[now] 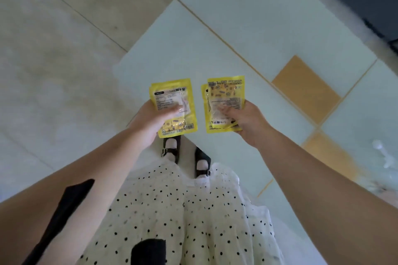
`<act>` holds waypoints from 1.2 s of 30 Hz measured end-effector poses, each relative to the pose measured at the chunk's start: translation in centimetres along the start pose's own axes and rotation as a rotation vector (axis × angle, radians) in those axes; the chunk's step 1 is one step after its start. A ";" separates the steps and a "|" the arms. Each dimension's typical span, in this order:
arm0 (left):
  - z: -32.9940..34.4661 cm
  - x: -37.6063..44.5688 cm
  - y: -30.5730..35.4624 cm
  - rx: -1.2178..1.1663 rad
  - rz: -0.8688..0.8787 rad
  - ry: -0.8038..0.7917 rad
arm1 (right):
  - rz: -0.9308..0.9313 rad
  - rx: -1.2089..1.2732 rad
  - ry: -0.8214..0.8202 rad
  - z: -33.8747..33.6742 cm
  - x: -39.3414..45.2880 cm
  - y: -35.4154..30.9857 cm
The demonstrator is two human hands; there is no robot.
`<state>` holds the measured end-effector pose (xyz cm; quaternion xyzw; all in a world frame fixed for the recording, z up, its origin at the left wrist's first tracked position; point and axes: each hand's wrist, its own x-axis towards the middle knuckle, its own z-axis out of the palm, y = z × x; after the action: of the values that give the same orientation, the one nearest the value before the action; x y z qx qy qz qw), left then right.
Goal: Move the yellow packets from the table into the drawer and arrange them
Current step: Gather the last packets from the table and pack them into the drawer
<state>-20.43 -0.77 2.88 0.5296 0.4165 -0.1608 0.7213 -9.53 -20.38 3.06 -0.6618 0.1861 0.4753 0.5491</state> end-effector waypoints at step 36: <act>-17.1 -43.7 -48.8 -1.597 0.049 1.171 | 0.063 -1.398 -1.027 44.0 -24.5 38.6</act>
<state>-86.92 -13.43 4.27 -0.1079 0.6825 0.4692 0.5499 -69.59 0.00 4.68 -0.5456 -0.4012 0.7355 0.0193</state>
